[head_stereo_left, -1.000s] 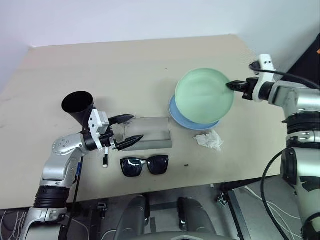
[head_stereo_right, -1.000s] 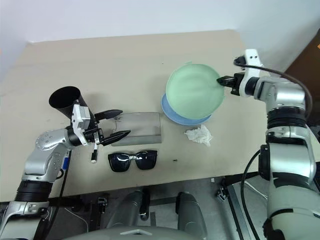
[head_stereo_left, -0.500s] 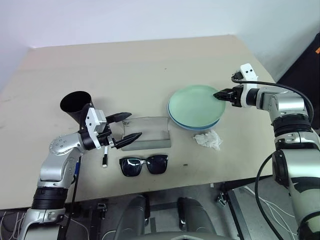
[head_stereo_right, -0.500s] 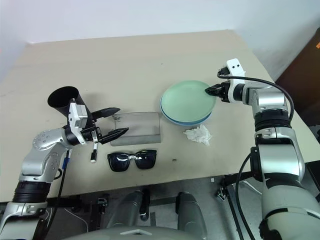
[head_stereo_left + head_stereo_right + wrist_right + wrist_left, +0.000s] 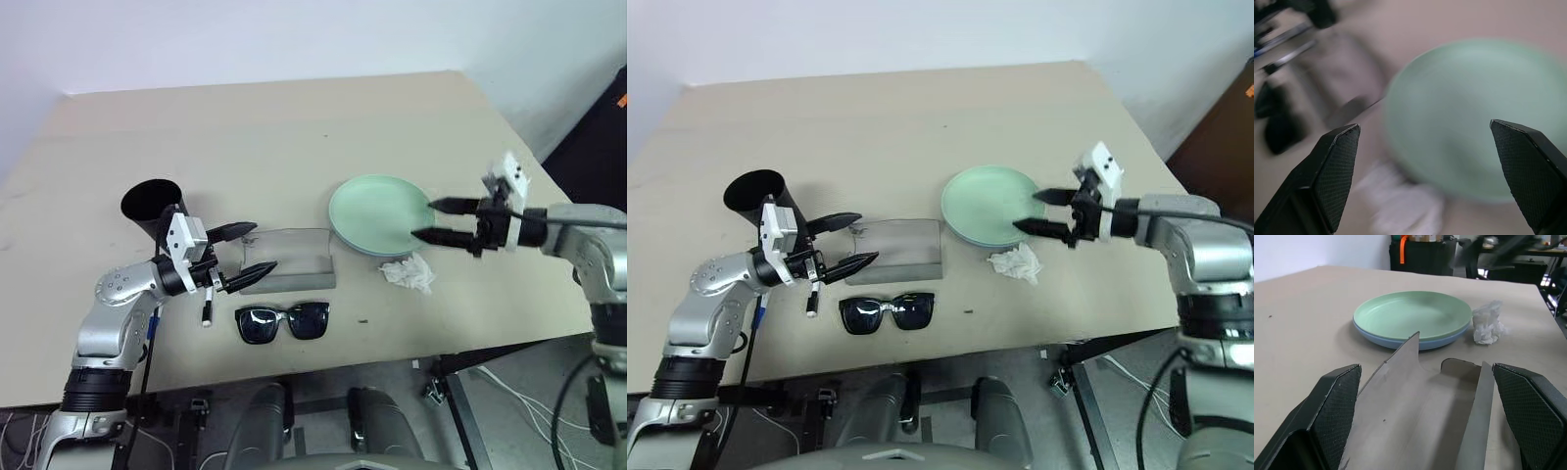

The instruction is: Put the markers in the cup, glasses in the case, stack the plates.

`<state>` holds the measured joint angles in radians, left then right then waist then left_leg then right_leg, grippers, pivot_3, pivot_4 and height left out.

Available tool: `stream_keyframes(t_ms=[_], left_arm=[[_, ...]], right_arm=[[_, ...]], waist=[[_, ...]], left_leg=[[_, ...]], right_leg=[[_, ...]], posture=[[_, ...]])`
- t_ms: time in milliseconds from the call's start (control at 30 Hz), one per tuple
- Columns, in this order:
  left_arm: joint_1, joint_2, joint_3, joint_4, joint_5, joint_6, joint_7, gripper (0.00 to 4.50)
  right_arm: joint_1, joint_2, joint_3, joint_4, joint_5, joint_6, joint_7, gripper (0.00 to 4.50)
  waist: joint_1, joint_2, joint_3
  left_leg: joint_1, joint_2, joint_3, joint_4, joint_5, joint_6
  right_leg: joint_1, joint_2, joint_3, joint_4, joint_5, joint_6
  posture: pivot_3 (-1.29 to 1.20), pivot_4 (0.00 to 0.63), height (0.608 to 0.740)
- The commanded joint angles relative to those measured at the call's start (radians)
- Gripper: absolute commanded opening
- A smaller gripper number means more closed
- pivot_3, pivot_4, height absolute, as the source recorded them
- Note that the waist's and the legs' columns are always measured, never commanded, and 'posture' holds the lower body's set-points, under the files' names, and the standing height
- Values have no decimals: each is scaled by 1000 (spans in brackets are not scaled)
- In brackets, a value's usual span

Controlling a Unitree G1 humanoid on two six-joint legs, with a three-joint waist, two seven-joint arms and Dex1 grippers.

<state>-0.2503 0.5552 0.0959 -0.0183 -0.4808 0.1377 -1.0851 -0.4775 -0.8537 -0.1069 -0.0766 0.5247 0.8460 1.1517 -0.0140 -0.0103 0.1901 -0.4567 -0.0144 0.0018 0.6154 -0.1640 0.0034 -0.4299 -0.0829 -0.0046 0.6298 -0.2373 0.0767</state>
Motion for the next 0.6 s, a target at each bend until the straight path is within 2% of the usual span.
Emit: stream_keyframes(t_ms=[33,167,367,567,600], left_arm=[[-12,10,14,-3,-7,-23,-14,4500],[-17,4,5,13,-4,-32,-30,4500],[-16,-4,0,32,3,-54,-40,4500],[-15,-8,1,28,5,-57,-35,4500],[-14,-8,2,27,6,-57,-33,4500]], right_arm=[[70,-30,-12,-115,35,-4,13,4468],[133,-19,35,-115,-4,-41,-13,4468],[149,14,118,-59,-69,-97,-53,4468],[150,41,198,-6,-185,-255,-78,4468],[148,42,205,-3,-195,-269,-77,4300]], waist=[[1,0,0],[2,0,0],[3,0,0],[3,0,0],[3,0,0]], left_leg=[[1,1,0,0,0,0],[0,2,0,0,0,0],[-1,2,1,0,0,0],[-1,2,1,0,0,0],[-1,2,1,0,0,0]], right_leg=[[0,0,0,0,0,0],[0,0,-1,-1,0,0],[0,0,-1,-2,0,0],[0,0,-1,-2,0,0],[0,0,-1,-2,0,0]], posture=[[0,150,735],[0,150,735],[0,150,735],[0,150,735],[0,150,735]])
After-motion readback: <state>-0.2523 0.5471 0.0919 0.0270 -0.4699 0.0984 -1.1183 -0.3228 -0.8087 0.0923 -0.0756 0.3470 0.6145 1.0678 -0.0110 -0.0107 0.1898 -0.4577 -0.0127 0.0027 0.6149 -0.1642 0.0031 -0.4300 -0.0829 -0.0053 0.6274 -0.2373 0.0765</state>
